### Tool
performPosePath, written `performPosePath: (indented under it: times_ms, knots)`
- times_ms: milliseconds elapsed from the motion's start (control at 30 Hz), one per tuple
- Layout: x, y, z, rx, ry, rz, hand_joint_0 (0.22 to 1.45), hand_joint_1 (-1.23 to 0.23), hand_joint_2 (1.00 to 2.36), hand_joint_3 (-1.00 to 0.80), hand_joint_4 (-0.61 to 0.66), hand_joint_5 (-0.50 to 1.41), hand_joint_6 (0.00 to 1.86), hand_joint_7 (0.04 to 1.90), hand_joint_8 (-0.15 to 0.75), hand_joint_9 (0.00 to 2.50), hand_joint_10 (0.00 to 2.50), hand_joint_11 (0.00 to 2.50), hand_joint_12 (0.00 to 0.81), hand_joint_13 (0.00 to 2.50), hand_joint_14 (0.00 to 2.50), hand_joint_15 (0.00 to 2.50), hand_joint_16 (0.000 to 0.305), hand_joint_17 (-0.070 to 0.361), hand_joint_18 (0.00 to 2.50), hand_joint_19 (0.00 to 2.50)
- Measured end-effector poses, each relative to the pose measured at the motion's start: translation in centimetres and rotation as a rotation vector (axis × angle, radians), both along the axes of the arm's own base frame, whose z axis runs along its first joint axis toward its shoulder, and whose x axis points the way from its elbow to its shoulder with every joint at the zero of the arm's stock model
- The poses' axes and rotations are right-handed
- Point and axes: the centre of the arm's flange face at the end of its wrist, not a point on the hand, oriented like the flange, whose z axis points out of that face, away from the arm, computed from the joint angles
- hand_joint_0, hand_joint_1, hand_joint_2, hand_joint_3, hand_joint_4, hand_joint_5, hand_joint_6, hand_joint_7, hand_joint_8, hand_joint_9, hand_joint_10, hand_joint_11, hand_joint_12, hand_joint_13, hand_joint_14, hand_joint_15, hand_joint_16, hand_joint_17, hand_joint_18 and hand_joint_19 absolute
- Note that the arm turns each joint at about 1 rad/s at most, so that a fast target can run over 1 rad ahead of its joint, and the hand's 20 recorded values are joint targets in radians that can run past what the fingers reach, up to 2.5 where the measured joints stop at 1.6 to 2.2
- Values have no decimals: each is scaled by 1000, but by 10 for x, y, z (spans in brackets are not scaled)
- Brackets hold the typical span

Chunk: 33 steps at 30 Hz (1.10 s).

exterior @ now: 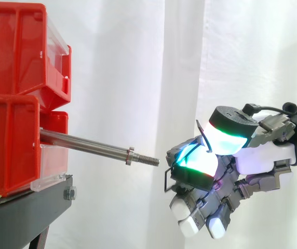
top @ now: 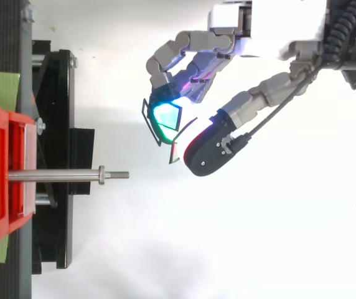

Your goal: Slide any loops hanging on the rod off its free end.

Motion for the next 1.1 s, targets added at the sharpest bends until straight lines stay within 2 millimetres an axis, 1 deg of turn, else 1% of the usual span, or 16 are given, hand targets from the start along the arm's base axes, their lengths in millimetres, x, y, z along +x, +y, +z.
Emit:
performPosePath:
  times_ms: [100, 233, 433, 567, 700, 867, 1000, 1100]
  knots:
    - [0, 0, 0, 1, 1, 0, 629, -742, 1000, -495, 144, -211, 735, 1296, 265, 743, 7, 244, 257, 778, 4, 84, 47, 105, 828, 327]
    - [0, 0, 0, 1, 1, -1, 614, -724, 1006, -430, 132, -204, 736, 1309, 268, 748, 8, 240, 258, 778, 4, 90, 47, 106, 826, 337]
    - [0, 0, 0, 3, 1, -1, 577, -690, 1024, -231, 102, -212, 787, 1306, 282, 758, 8, 244, 261, 779, 4, 98, 48, 109, 824, 357]
    - [0, 0, 0, 4, 0, 0, 560, -669, 1027, -152, 104, -213, 808, 1305, 286, 767, 7, 245, 265, 784, 4, 107, 49, 109, 824, 374]
    - [0, 0, 0, 3, 0, 2, 556, -634, 1025, -135, 116, -213, 811, 1319, 284, 773, 8, 240, 262, 784, 5, 115, 49, 111, 811, 389]
    - [0, 0, 0, 3, 0, 3, 548, -533, 1022, -154, 132, -206, 806, 1329, 293, 788, 7, 238, 266, 775, 6, 120, 50, 112, 793, 409]
    - [0, 0, 0, 4, 1, 3, 548, -518, 1023, -130, 123, -199, 802, 1347, 295, 786, 8, 247, 266, 779, 5, 122, 50, 112, 788, 411]
    - [0, 0, 0, 4, 1, 4, 550, -551, 1025, -96, 107, -197, 808, 1337, 294, 792, 8, 240, 269, 786, 5, 119, 50, 113, 801, 401]
